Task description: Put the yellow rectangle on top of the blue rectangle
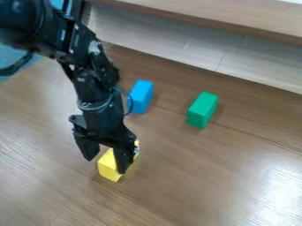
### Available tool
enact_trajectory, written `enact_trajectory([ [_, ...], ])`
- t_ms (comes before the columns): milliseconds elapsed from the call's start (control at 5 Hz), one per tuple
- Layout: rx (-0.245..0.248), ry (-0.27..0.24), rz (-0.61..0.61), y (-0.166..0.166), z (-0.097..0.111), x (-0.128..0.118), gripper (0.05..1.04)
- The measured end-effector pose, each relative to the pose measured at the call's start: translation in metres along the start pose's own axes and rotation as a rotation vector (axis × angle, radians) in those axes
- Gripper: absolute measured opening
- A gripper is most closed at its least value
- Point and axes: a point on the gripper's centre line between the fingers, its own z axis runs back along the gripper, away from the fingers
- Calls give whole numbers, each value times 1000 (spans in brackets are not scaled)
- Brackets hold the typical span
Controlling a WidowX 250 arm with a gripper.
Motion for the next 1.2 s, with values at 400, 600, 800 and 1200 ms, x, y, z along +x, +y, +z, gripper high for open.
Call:
enact_trajectory([
  [400,14,-5,44,3,-9,5,691],
  [600,6,-13,48,2,-5,11,598],
  [800,-6,-55,81,12,13,33,598],
  [1200,-26,-121,171,51,35,89,598],
])
